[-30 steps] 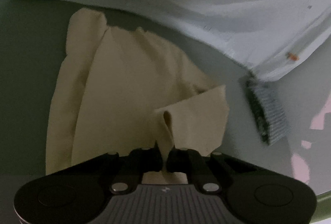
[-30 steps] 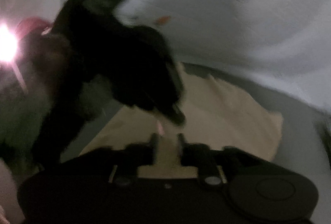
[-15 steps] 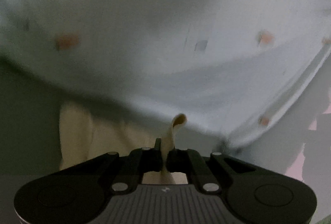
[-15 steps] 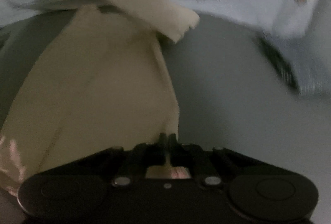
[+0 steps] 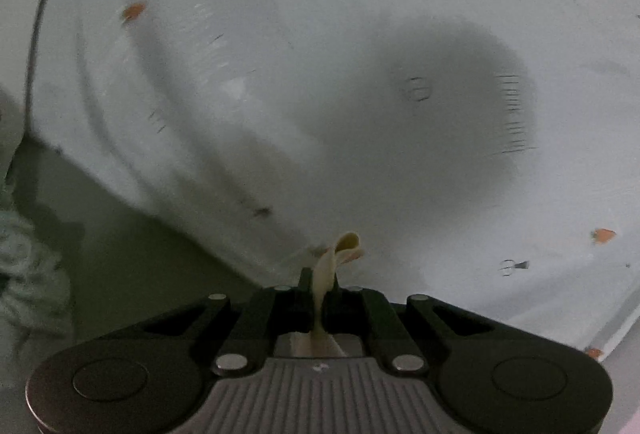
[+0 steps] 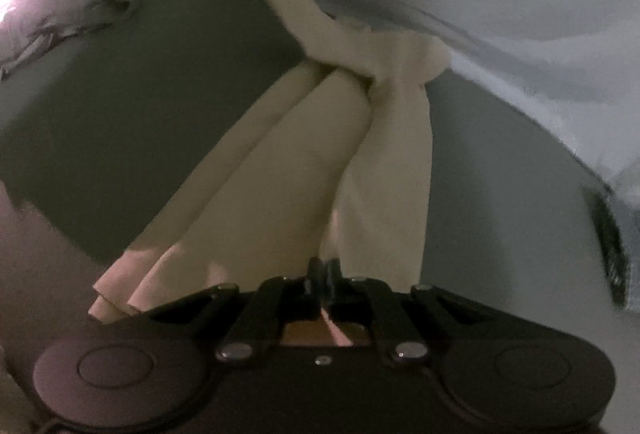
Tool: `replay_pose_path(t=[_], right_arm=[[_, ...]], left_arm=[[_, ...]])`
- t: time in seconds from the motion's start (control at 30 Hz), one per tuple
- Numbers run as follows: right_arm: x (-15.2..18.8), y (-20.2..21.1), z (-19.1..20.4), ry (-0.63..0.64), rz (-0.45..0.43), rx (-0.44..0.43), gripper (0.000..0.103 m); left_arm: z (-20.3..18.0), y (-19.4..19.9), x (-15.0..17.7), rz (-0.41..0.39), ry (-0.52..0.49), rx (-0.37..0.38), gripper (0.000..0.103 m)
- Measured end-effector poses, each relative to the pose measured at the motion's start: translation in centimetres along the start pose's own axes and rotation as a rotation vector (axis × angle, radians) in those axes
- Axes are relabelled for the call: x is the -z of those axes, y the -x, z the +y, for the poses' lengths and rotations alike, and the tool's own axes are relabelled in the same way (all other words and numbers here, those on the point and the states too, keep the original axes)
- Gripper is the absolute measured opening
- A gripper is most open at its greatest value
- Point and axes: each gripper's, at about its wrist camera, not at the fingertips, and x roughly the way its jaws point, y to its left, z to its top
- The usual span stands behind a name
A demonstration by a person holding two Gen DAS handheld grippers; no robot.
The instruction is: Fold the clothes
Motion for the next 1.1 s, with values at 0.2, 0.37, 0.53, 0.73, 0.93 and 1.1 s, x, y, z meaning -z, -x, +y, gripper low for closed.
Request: replay_pose_path(t=[0.2,0.37,0.53,0.73,0.93,1.1], right_arm=[[-1.1,0.1,-2.4,-0.158,0.018,-0.092,0.015],[-0.6,5.1,-4.0,-0.328,-0.034,-0.067,0.023],[0.5,6.2,-8.0,-0.468,-0.054,0.02,0.024],[2.5,5.7,-11.7,-0.608,-0.033,0.104,0.025],[4.2,5.3,-11.8,-0.643,-0.016,0.065,0.035],[3.3,4.3,-11.4,-0.626,-0.025,-0.027,0.036]], left_arm=[[-1.3,0.4,0.4,0.043,-0.113,0.146,0.004],[-8.5,1.8,3.9,0.23,-0.379,0.411,0.004],[-15.8,4.0,15.4,0.572,-0.729,0.669,0.005],[-15.7,2.1,30.8,0.987,-0.959,0.578,0.018],[-13.3,0.6,30.3,1.019,-0.756,0.52,0.062],[-11.9,0.7,24.9,0.856,-0.526,0.527,0.073]])
